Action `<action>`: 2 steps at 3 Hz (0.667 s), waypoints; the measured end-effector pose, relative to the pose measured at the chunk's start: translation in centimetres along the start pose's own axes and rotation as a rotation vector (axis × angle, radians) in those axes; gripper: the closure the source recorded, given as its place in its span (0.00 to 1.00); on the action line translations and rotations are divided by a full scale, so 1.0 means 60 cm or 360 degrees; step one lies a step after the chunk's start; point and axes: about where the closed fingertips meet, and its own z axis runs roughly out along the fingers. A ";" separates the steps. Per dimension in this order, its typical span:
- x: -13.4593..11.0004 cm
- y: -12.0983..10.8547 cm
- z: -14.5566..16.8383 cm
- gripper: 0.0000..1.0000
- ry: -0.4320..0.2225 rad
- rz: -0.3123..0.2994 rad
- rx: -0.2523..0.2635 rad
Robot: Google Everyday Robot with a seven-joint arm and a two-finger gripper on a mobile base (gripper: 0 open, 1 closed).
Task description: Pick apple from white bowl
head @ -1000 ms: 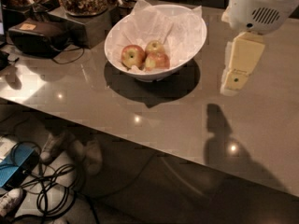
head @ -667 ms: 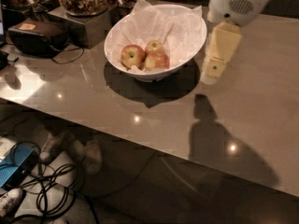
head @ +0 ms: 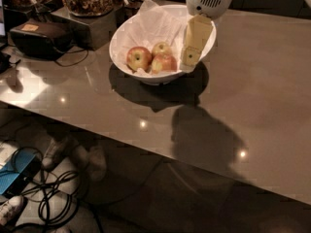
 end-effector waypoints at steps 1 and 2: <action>-0.019 -0.010 0.008 0.00 -0.0092 0.0025 -0.0043; -0.060 -0.033 0.033 0.00 -0.0149 0.0088 -0.0140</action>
Offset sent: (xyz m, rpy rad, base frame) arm 0.0454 0.0547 -0.0137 0.1436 0.2282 -0.0322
